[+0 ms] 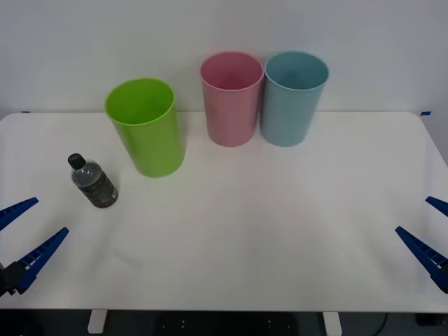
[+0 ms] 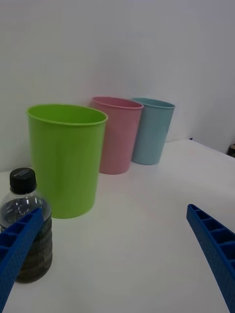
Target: Grasp the object on the table and drop it into the matching bin: aluminum can to the light blue bin, PET bottle to the pink bin.
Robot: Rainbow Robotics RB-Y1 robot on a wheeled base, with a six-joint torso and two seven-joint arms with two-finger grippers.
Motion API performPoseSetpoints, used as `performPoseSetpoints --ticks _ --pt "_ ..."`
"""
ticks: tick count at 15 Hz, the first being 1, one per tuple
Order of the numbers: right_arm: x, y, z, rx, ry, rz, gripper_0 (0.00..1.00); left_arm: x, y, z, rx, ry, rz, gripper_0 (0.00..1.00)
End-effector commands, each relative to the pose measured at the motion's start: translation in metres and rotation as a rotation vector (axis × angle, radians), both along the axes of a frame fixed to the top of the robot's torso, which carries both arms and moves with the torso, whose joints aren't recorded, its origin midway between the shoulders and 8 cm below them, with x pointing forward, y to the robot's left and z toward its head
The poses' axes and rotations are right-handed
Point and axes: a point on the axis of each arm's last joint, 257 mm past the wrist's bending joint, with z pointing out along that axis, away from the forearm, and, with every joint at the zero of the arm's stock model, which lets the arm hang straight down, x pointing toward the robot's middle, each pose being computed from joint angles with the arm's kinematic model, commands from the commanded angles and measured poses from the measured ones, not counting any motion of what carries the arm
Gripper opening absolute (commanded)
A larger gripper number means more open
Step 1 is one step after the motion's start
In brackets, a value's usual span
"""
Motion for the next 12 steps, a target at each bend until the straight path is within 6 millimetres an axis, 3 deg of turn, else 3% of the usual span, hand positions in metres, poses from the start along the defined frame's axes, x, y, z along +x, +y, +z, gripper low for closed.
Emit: performPoseSetpoints --ticks 1,2,7,12 --pt "0.000 0.000 0.000 0.000 0.000 0.000 1.00 0.000 0.000 0.000 0.000 0.000 0.000 1.00" --pt "0.000 0.000 0.000 0.000 0.000 0.000 1.00 -0.003 0.007 -0.009 -0.018 0.024 0.027 1.00" --pt "0.000 0.000 0.000 0.000 0.000 0.000 1.00 -0.006 0.017 -0.011 -0.013 0.034 0.053 1.00" --pt "0.000 0.000 0.000 0.000 0.000 0.000 1.00 -0.010 0.038 -0.035 0.004 0.090 0.159 1.00"
